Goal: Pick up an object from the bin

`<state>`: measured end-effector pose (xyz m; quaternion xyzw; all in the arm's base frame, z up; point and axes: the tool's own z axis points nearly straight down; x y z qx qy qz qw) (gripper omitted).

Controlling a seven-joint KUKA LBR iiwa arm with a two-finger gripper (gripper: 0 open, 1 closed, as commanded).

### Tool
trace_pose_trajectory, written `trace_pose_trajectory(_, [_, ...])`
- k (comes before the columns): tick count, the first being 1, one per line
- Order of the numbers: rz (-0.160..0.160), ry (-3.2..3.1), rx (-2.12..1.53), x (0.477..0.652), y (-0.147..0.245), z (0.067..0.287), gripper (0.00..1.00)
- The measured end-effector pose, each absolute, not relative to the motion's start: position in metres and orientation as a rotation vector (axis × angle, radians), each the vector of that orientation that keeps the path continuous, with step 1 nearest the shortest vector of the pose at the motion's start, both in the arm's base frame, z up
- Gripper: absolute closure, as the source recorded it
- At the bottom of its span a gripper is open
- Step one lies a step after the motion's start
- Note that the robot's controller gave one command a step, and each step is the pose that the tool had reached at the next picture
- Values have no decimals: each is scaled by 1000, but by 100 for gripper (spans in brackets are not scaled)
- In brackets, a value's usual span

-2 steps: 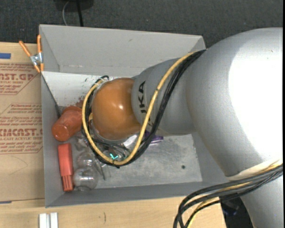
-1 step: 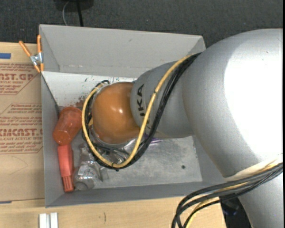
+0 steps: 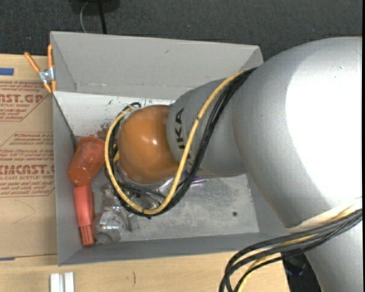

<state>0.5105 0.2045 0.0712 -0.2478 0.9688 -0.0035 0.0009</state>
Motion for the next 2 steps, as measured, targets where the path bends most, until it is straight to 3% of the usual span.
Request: trace_pose_trajectory(2, [-12, 3041, -777, 511, 204, 71, 100])
